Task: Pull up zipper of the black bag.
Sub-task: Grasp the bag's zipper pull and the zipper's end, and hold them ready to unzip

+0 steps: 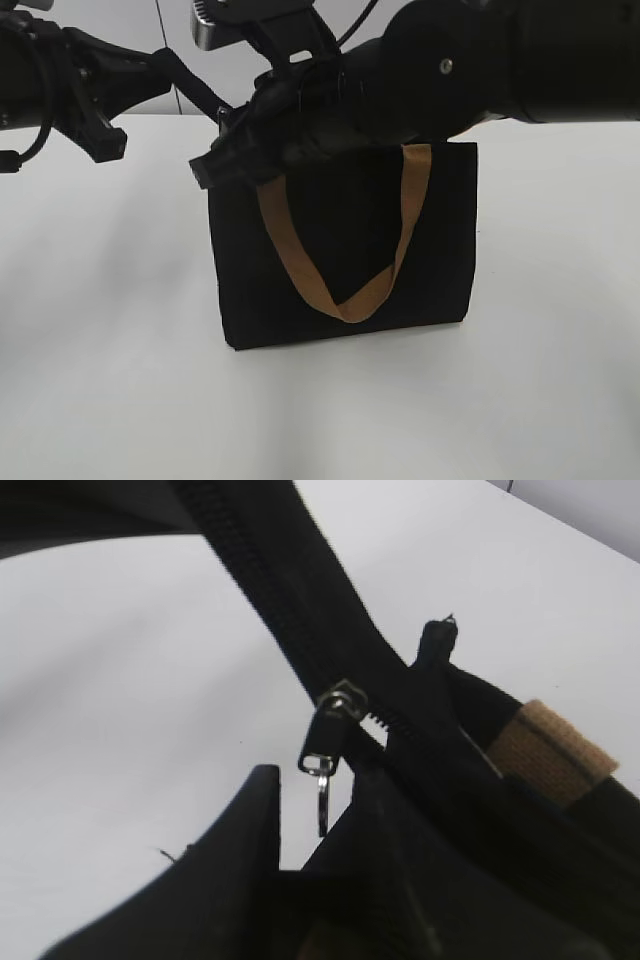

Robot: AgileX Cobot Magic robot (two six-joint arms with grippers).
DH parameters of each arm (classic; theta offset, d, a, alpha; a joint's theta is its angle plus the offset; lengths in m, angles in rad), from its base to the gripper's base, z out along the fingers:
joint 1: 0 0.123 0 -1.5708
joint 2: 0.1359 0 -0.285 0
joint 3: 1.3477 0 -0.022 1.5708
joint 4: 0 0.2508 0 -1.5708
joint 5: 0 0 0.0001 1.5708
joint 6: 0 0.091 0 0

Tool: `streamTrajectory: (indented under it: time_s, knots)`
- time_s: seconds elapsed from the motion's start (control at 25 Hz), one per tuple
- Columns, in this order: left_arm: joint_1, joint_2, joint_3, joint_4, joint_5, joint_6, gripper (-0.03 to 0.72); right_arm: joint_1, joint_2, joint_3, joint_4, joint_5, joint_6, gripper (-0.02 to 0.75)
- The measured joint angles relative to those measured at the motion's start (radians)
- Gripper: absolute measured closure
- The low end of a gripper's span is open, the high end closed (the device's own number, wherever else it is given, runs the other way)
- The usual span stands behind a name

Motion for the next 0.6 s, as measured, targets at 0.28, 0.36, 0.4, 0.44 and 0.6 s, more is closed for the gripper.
streamTrajectory:
  time_s: [0.28, 0.36, 0.4, 0.44, 0.6]
  knots:
    - [0.0, 0.0, 0.0, -0.001, -0.002, 0.0, 0.665, 0.0, 0.0, 0.0, 0.0, 0.0, 0.108, 0.712]
    - [0.0, 0.0, 0.0, -0.001, -0.009, 0.0, 0.665, 0.0, 0.001, 0.0, 0.0, 0.0, 0.119, 0.715]
    - [0.0, 0.0, 0.0, -0.002, -0.016, 0.0, 0.665, 0.0, 0.001, 0.0, 0.0, 0.0, 0.123, 0.709]
    - [0.0, 0.0, 0.0, -0.002, -0.021, 0.0, 0.665, 0.0, 0.001, 0.0, 0.0, 0.0, 0.127, 0.701]
    - [0.0, 0.0, 0.0, -0.019, -0.053, 0.0, 0.665, 0.0, 0.001, 0.0, 0.002, 0.0, 0.154, 0.685]
